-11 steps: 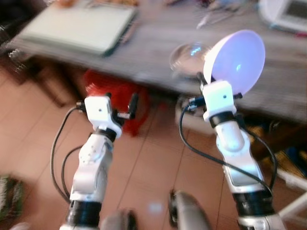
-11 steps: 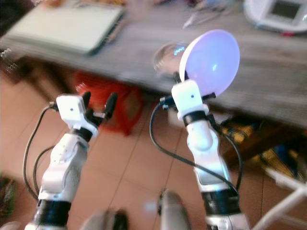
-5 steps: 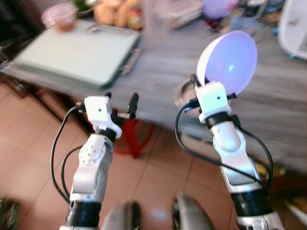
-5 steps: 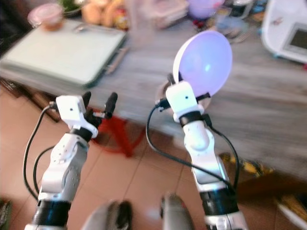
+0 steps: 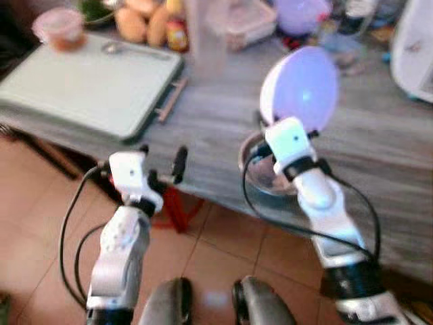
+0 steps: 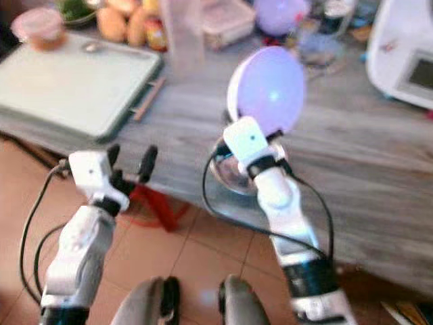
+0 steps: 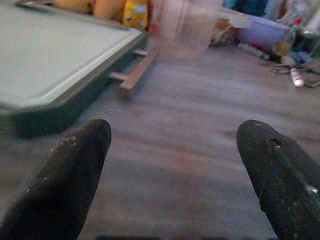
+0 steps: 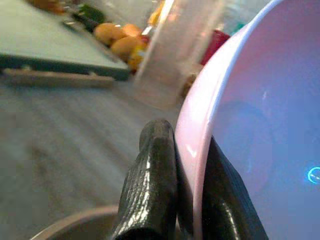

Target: Setting the table

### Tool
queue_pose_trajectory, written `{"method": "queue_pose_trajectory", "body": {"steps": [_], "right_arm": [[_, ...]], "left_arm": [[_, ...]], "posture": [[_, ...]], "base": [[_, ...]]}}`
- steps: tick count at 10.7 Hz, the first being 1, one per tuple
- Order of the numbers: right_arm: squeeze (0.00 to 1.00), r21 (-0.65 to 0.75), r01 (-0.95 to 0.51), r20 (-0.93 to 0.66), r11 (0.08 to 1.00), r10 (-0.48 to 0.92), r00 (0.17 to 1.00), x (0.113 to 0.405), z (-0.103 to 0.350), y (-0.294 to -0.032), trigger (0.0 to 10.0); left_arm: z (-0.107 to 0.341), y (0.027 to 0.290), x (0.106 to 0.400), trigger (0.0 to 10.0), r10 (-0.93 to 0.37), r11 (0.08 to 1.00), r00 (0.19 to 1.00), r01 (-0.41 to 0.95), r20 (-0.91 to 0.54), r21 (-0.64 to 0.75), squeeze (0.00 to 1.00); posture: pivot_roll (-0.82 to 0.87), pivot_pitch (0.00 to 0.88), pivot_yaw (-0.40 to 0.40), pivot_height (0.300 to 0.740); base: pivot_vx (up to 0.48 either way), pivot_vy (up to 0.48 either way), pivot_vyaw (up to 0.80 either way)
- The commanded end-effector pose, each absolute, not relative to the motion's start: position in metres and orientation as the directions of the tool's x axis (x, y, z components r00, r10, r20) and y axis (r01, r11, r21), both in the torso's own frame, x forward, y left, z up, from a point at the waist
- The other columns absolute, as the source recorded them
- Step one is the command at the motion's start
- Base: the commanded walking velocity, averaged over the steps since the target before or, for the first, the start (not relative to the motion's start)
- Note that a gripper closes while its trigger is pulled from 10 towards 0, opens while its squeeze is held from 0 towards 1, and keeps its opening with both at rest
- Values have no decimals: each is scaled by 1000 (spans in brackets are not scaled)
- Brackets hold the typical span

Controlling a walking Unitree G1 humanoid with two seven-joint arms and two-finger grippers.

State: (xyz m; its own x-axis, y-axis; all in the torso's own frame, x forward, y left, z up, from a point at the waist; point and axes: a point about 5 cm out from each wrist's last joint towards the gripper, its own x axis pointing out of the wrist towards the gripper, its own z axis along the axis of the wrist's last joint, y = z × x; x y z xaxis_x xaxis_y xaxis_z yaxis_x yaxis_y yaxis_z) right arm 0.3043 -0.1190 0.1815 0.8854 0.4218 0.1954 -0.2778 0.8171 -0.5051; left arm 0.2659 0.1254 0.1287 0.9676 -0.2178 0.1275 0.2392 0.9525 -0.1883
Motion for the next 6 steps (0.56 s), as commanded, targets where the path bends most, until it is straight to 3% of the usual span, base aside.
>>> {"method": "queue_pose_trajectory", "body": {"steps": [1, 3, 6], "right_arm": [[0, -510, -328, 195, 795, 478, 856, 302, 186, -111, 10000], [0, -524, -521, 107, 674, 659, 745, 301, 188, -99, 10000], [0, -561, -637, -42, 529, 750, 660, 317, 187, -100, 10000]], "left_arm": [[132, 125, 264, 10000, -216, 953, 967, 239, 137, -185, 0], [129, 129, 259, 10000, -182, 960, 976, 202, 116, -193, 0], [128, 128, 261, 10000, -175, 961, 978, 195, 114, -198, 0]], "posture": [[-45, 209, 29, 740], [-41, 213, 17, 740], [-40, 206, -1, 740]], "base": [[0, 0, 0], [0, 0, 0], [0, 0, 0]]}}
